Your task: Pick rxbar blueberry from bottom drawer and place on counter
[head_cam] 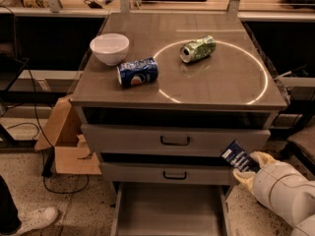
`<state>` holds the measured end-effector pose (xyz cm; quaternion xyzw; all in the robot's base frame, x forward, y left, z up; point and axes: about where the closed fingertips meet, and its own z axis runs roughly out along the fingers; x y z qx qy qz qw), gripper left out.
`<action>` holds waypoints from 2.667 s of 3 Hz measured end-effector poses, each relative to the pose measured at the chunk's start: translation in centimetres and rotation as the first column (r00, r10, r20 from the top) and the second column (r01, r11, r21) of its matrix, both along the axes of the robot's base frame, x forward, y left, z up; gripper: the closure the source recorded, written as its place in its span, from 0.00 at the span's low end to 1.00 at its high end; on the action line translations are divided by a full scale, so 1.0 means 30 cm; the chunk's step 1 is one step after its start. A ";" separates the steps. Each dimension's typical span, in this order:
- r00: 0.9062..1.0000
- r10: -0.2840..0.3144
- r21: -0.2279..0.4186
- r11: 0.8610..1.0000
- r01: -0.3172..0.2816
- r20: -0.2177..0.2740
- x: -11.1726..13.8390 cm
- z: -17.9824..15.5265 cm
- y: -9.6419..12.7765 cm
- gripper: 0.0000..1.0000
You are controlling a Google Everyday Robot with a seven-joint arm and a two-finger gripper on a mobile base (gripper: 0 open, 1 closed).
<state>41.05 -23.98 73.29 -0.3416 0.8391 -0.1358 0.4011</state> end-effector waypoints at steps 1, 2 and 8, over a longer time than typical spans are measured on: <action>1.000 -0.010 0.002 1.000 0.010 0.001 0.008 0.008 -0.010 1.00; 0.999 -0.048 0.014 0.999 0.048 -0.005 0.050 0.028 -0.051 1.00; 0.988 -0.118 0.072 0.991 0.112 0.098 0.147 0.376 -0.148 1.00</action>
Offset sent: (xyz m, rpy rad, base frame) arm 0.0314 -0.0364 0.0226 0.0325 0.0173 -0.0938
